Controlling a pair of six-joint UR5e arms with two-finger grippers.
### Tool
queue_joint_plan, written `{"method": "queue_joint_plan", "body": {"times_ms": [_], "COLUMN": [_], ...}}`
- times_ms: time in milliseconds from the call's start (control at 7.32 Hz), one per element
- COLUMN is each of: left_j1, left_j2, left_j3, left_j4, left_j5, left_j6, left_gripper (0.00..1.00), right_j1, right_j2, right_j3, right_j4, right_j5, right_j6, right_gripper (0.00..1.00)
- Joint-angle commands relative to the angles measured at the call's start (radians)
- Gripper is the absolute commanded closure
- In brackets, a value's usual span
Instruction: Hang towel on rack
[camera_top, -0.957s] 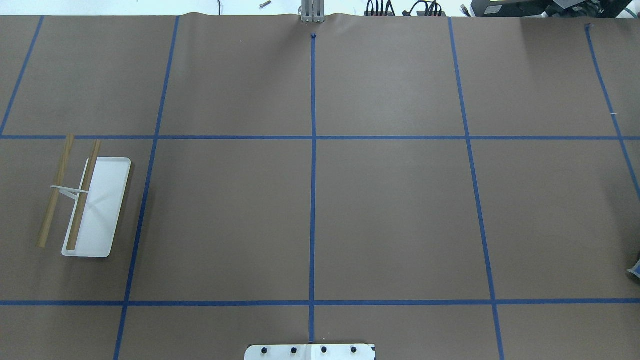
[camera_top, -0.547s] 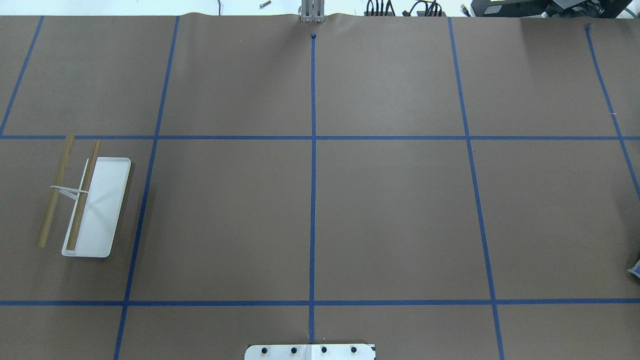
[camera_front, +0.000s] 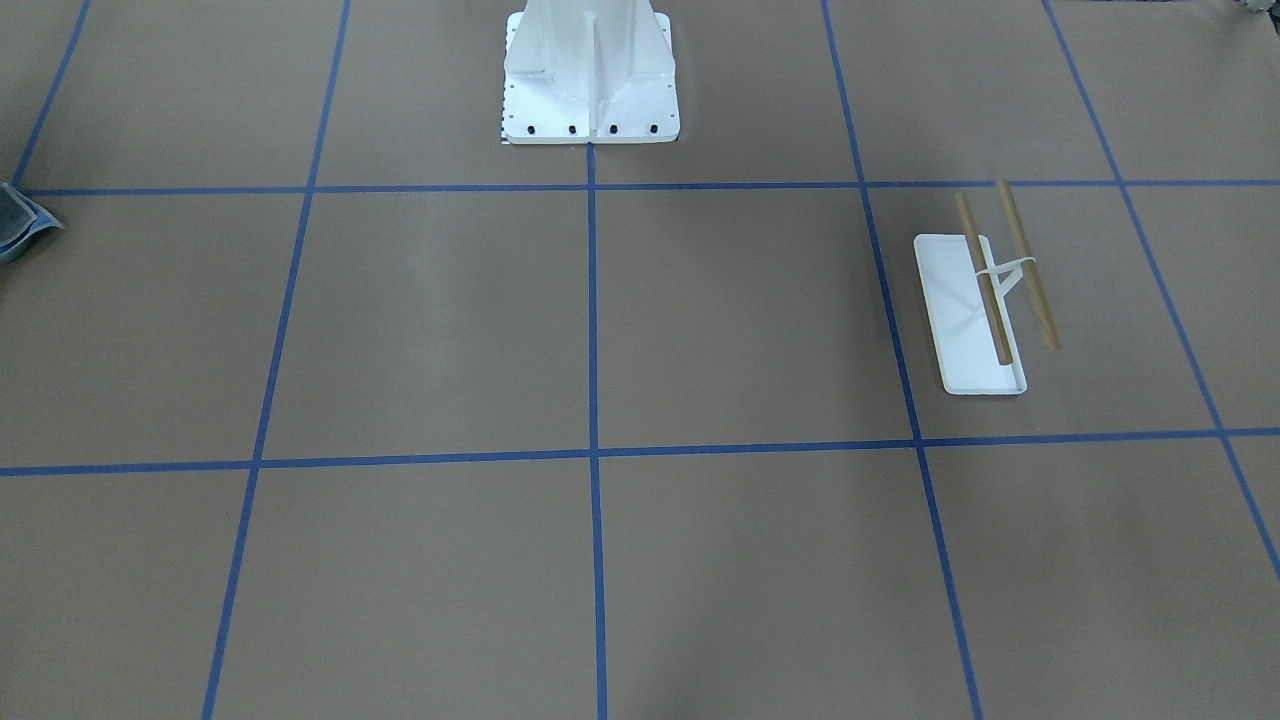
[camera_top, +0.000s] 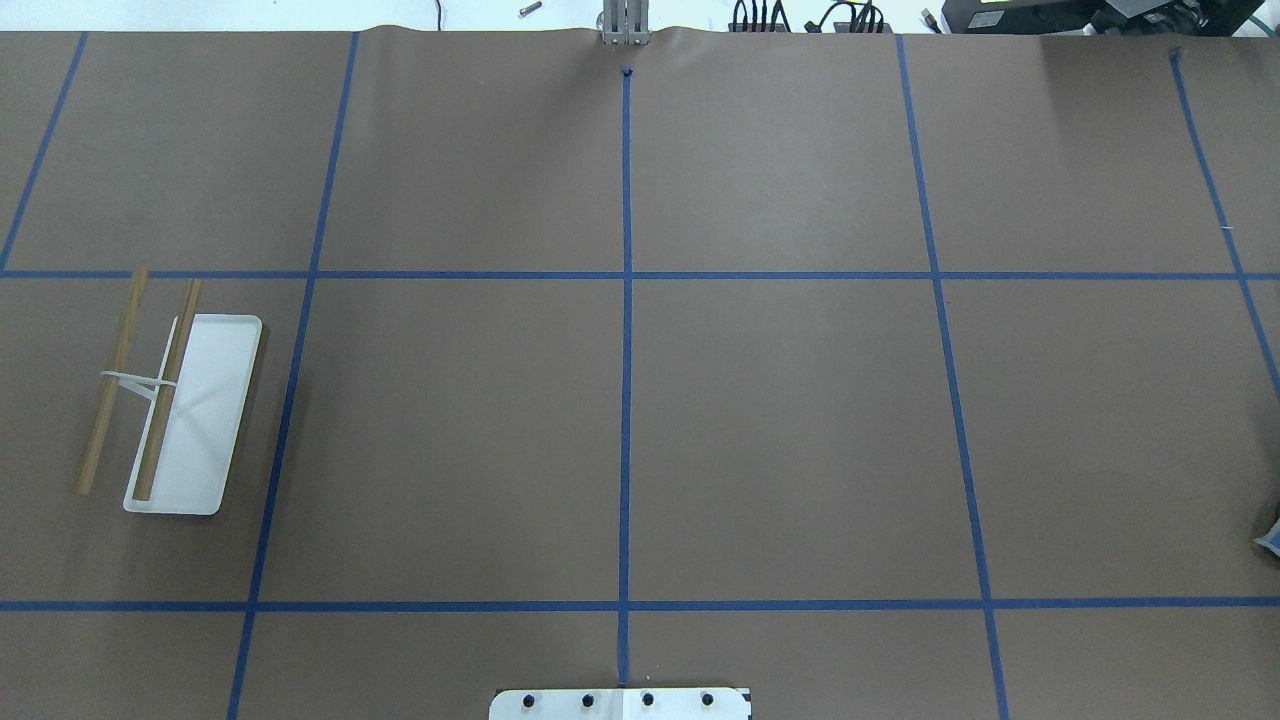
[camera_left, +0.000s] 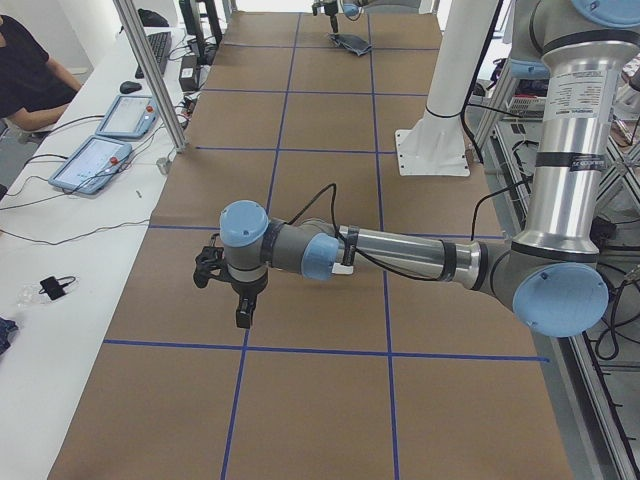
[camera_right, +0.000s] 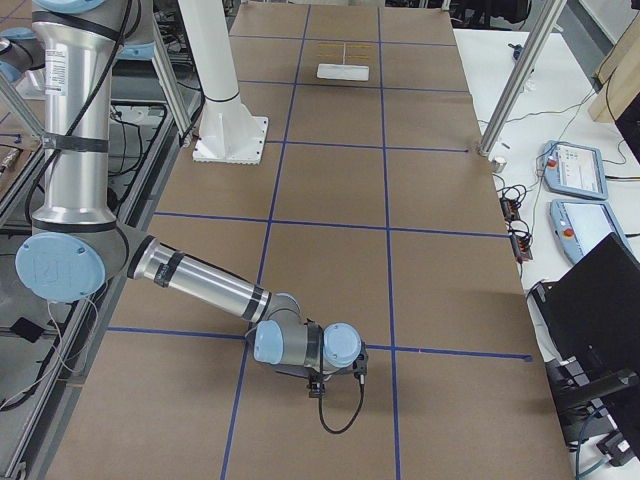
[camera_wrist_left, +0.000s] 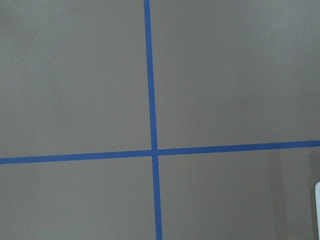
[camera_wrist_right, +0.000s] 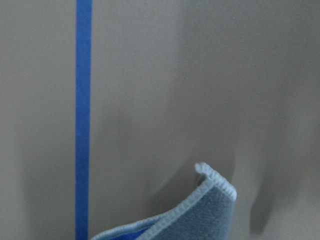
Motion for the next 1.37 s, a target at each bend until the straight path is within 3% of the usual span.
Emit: {"method": "queue_joint_plan", "body": {"times_ms": [0,137,410,547,820,1093,1230], "left_j1": [0.0,0.002,0.002,0.002,0.002,0.002,0.002], "left_j2": [-0.002,-0.004,-0.005,-0.005,-0.005,-0.007,-0.033], "left_j3": [0.003,0.005,0.003,0.002,-0.003,-0.008,-0.006], "left_j4": [-0.002,0.0,0.0,-0.002,-0.002,-0.002,-0.002], "left_j5": [0.0,0.0,0.0,0.0,-0.001,-0.001,-0.002], "left_j6": [0.0,0.0,-0.001,-0.026,-0.029,-0.034,-0.122], "left_gripper": [0.02,0.02,0.02,0.02,0.02,0.02,0.02], "right_j1": [0.002,0.0,0.002,0.002,0.008,0.056,0.086], "right_j2": [0.0,-0.002,-0.002,0.0,0.0,-0.052,-0.048], "right_j3": [-0.003,0.002,0.006,0.017,0.039,0.188,0.266], "right_j4": [0.002,0.002,0.002,0.002,-0.002,-0.015,-0.064], "right_j5": [0.002,0.002,0.003,0.014,0.089,0.109,0.141], "right_j6": [0.002,0.0,-0.001,-0.001,0.003,0.013,0.058], "right_gripper": [0.28,0.35,0.95,1.0,1.0,1.0,1.0]}}
